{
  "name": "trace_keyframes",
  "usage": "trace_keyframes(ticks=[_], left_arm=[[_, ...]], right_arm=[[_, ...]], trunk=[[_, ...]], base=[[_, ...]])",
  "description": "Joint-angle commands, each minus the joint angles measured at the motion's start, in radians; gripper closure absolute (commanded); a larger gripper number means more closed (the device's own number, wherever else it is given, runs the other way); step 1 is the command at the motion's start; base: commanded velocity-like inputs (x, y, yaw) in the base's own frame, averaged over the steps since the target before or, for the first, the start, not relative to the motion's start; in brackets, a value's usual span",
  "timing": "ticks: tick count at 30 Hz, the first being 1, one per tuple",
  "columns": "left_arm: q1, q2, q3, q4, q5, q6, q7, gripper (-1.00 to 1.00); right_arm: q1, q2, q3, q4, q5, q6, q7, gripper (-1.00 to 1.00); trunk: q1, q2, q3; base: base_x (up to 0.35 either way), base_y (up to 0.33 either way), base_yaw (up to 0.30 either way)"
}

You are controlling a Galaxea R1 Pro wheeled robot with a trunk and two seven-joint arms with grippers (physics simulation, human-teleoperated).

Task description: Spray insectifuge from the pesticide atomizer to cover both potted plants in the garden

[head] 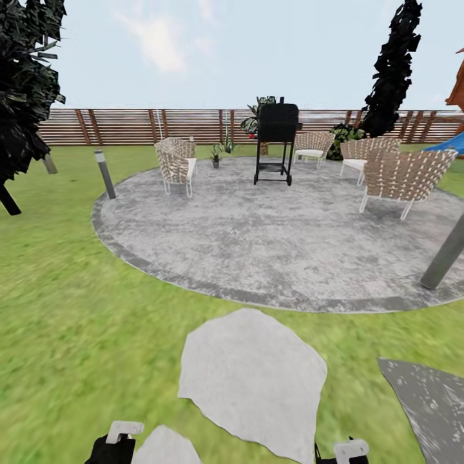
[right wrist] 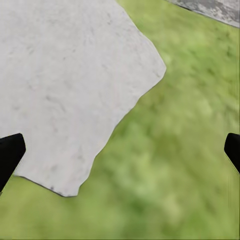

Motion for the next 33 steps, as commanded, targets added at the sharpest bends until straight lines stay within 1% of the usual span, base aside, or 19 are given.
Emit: trace_keyframes(ticks=[1,33], left_arm=[[-0.001,0.0,-0.004,0.001,0.0,-0.003,-0.001,1.0],[-0.001,0.0,-0.004,0.002,0.0,-0.003,-0.001,1.0]], right_arm=[[-0.001,0.0,-0.004,0.002,0.011,-0.002,-0.007,-1.0],[-0.001,0.0,-0.004,0.002,0.011,-0.002,-0.007,-1.0]], trunk=[[0.0,0.0,-0.001],[0.0,0.0,-0.001]], base=[[0.338,0.0,0.0],[0.338,0.0,0.0]])
